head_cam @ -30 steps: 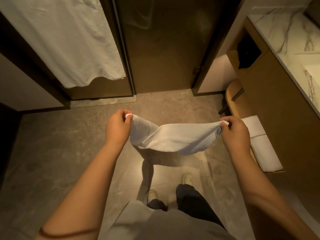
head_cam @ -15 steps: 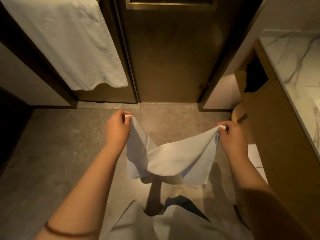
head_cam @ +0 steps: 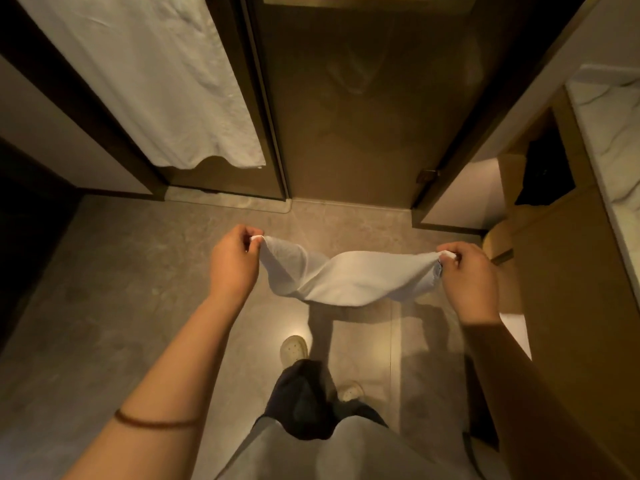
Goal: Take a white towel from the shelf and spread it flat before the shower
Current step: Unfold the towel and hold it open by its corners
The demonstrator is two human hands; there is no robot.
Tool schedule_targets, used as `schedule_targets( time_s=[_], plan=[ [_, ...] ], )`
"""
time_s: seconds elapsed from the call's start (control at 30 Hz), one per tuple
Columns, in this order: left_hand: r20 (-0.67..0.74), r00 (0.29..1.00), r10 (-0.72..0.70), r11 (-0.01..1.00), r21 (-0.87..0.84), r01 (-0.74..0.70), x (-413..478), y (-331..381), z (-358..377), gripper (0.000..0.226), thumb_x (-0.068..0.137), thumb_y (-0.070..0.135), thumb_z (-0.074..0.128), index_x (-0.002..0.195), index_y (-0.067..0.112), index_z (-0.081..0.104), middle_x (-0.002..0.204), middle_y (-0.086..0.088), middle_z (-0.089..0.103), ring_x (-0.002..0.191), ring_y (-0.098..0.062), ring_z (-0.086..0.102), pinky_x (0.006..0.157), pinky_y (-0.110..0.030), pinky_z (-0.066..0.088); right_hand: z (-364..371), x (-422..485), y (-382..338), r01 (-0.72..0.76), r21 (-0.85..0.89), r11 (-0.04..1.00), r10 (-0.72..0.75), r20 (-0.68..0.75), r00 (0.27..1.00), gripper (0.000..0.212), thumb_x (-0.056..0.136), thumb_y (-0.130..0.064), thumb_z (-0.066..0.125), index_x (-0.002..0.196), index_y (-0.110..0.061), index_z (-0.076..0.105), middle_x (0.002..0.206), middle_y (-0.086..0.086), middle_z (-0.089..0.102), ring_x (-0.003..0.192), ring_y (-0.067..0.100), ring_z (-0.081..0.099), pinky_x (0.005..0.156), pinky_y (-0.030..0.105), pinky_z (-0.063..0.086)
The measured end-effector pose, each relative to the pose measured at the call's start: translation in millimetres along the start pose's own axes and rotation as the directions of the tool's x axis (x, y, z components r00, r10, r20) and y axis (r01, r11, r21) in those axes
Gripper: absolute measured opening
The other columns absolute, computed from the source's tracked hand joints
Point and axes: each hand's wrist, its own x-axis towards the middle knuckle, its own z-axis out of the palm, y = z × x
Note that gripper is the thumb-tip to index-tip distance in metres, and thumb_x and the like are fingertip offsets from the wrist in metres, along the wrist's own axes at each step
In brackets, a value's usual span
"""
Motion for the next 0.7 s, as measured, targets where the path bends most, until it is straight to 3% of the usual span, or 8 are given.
schedule_targets(
  time_s=[0.23, 0.33, 0.4, 0.5, 0.6, 0.7],
  plan=[
    [0.039, 0.998, 0.048, 0.999, -0.008, -0.048, 69, 7, 10, 0.012, 0.094, 0.021, 0.053, 0.099, 0.017, 0.064, 0.086, 0.005, 0.061, 0.077, -0.011, 0.056, 0.067, -0.026, 0.041, 14, 37, -22, 0.014, -0.012, 1.000, -0.014, 0.005, 1.000, 0.019, 0.093, -0.010, 0.050, 0.105, -0.007, 0.064, 0.105, 0.016, 0.060, 0.092, 0.022, 0.053, 0.080, 0.032, 0.042],
    [0.057, 0.996, 0.073, 0.997, -0.015, -0.072, 97, 10, 12, 0.012, 0.094, 0.020, 0.053, 0.097, 0.017, 0.064, 0.086, 0.004, 0.062, 0.076, -0.012, 0.056, 0.065, -0.025, 0.039, 20, 44, -29, 0.098, 0.142, 0.985, -0.098, -0.005, 0.995, 0.016, 0.094, -0.020, 0.051, 0.100, -0.016, 0.065, 0.098, 0.006, 0.063, 0.091, 0.022, 0.060, 0.082, 0.038, 0.051],
    [0.081, 0.993, 0.091, 0.996, -0.018, -0.089, 115, 13, 14, 0.012, 0.094, 0.020, 0.053, 0.097, 0.017, 0.064, 0.085, 0.004, 0.062, 0.076, -0.012, 0.056, 0.065, -0.026, 0.040, 26, 50, -33, 0.118, 0.256, 0.960, -0.105, -0.063, 0.992, 0.016, 0.093, -0.031, 0.050, 0.092, -0.035, 0.066, 0.085, -0.020, 0.062, 0.080, -0.001, 0.058, 0.077, 0.015, 0.048],
    [0.118, 0.988, 0.101, 0.995, 0.006, -0.102, 132, 17, 21, 0.012, 0.094, 0.020, 0.053, 0.099, 0.018, 0.064, 0.085, 0.004, 0.061, 0.076, -0.013, 0.055, 0.067, -0.027, 0.040, 35, 68, -33, -0.011, 0.115, 0.993, 0.023, -0.100, 0.995, 0.020, 0.088, -0.016, 0.049, 0.094, -0.025, 0.066, 0.083, -0.019, 0.055, 0.077, -0.013, 0.051, 0.068, 0.005, 0.041],
    [0.121, 0.989, 0.090, 0.996, 0.012, -0.092, 143, 18, 30, 0.013, 0.094, 0.019, 0.053, 0.099, 0.017, 0.065, 0.085, 0.004, 0.061, 0.077, -0.013, 0.055, 0.067, -0.027, 0.040, 42, 86, -29, -0.012, 0.068, 0.998, 0.016, -0.062, 0.998, 0.024, 0.087, -0.012, 0.048, 0.100, -0.016, 0.068, 0.092, -0.003, 0.061, 0.077, 0.000, 0.054, 0.067, 0.007, 0.041],
    [0.111, 0.991, 0.069, 0.997, 0.031, -0.073, 155, 21, 43, 0.013, 0.094, 0.019, 0.054, 0.100, 0.016, 0.065, 0.086, 0.003, 0.061, 0.076, -0.012, 0.054, 0.064, -0.026, 0.039, 46, 104, -27, 0.018, 0.068, 0.998, -0.016, -0.023, 1.000, 0.025, 0.089, -0.011, 0.047, 0.103, -0.014, 0.068, 0.097, 0.004, 0.064, 0.086, 0.015, 0.058, 0.072, 0.018, 0.041]
  ],
)
